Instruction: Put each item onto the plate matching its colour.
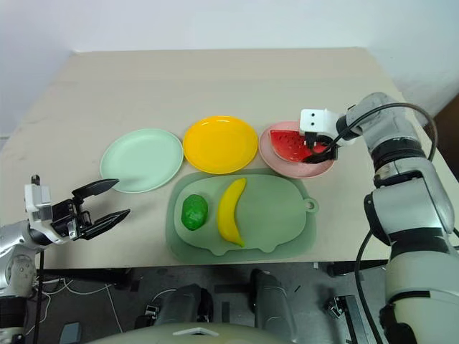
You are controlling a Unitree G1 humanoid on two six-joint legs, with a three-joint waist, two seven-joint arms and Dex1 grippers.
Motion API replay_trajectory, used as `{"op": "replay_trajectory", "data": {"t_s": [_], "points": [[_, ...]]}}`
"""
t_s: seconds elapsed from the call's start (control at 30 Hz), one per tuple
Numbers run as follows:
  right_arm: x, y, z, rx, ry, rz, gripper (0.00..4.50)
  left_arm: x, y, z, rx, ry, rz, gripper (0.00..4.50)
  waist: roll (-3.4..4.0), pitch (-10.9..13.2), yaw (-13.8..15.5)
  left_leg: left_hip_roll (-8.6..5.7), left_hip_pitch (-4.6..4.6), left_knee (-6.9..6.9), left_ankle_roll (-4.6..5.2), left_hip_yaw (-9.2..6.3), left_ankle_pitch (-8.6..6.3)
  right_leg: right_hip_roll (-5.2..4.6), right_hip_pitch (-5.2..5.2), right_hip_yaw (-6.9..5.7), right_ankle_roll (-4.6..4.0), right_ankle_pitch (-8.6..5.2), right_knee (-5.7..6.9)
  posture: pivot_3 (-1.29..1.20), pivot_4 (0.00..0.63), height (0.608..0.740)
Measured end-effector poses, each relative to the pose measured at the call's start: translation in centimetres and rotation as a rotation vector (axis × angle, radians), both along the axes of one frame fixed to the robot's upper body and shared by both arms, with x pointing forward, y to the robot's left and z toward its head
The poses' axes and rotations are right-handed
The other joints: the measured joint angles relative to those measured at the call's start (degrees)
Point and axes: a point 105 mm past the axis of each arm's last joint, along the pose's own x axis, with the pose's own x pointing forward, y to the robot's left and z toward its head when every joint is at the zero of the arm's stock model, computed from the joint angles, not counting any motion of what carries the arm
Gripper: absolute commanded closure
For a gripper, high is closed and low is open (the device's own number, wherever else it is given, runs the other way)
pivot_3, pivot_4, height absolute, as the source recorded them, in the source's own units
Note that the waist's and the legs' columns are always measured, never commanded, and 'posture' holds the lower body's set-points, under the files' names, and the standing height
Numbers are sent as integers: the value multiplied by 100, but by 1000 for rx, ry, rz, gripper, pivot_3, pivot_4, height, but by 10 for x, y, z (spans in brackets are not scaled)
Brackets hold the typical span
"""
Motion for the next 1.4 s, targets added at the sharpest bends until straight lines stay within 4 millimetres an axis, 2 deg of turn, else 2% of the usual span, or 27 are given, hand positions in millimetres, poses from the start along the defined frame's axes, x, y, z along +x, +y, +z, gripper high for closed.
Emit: {"op": "replay_trajectory", "data": {"t_s": [0.07, 0.17, 0.27, 0.33, 0.5, 0.63, 0.73, 0.97, 1.23, 1.4], "points": [[-2, 1, 19, 37, -28, 21, 27, 0, 1, -1, -1, 4, 4, 0, 1, 0, -2, 1, 0, -1, 0, 0, 0, 1, 0, 0, 0, 0, 0, 0, 150, 736], [-7, 14, 43, 110, -50, 75, 27, 0, 1, -1, -1, 3, 7, 0, 3, 1, -16, 3, 2, -1, 1, 2, -1, 1, -1, 2, 1, 1, 1, 0, 150, 736], [-20, 36, 66, 227, -45, 134, 27, 0, 0, 0, -1, 1, 7, 0, 3, 1, 4, 7, 0, -2, 1, -4, -1, 1, -4, 0, 0, 0, 4, 0, 150, 736], [-34, 51, 72, 292, -35, 186, 27, 1, 0, 1, -1, -3, 5, 0, 2, 0, 28, 8, -2, -1, 4, -15, -2, -1, -3, -3, 0, 1, 3, 0, 150, 736], [-80, 83, 50, 319, 42, 372, 27, 3, 0, 2, -1, -9, 3, 0, 2, 0, 64, -4, -7, 8, 6, -32, -4, -12, 3, -9, 3, 2, 1, 0, 150, 736], [-101, 101, 49, 308, 44, 484, 27, 7, -1, 6, -4, -21, -1, 0, 2, -1, 28, -4, 1, 10, 20, -33, -11, -6, 6, -7, 3, 2, 4, 0, 150, 736], [-105, 112, 45, 291, 40, 542, 27, 9, -2, 6, -6, -24, -6, 0, 0, -2, 9, -1, 6, 7, 18, -32, -10, 4, 6, -7, 1, 1, 5, 0, 150, 736], [-115, 147, 12, 219, 103, 728, 27, 5, -2, 3, -4, -9, -15, 0, 0, -2, 26, -3, 0, 7, -1, -14, 0, 2, 5, -8, 1, 1, 3, 0, 150, 736], [-112, 163, -23, 125, 162, 840, 27, -6, -1, -3, 12, 15, -21, 0, -1, -2, 27, -3, 3, 8, 0, -14, 0, 3, 7, -8, 0, 1, 6, 0, 150, 736], [-102, 163, -36, 52, 175, 860, 27, -12, 0, -4, 23, 20, -9, 0, -1, -2, 27, -3, 2, 8, -4, -14, 2, 3, 6, -8, 0, 1, 4, 0, 150, 736]]}}
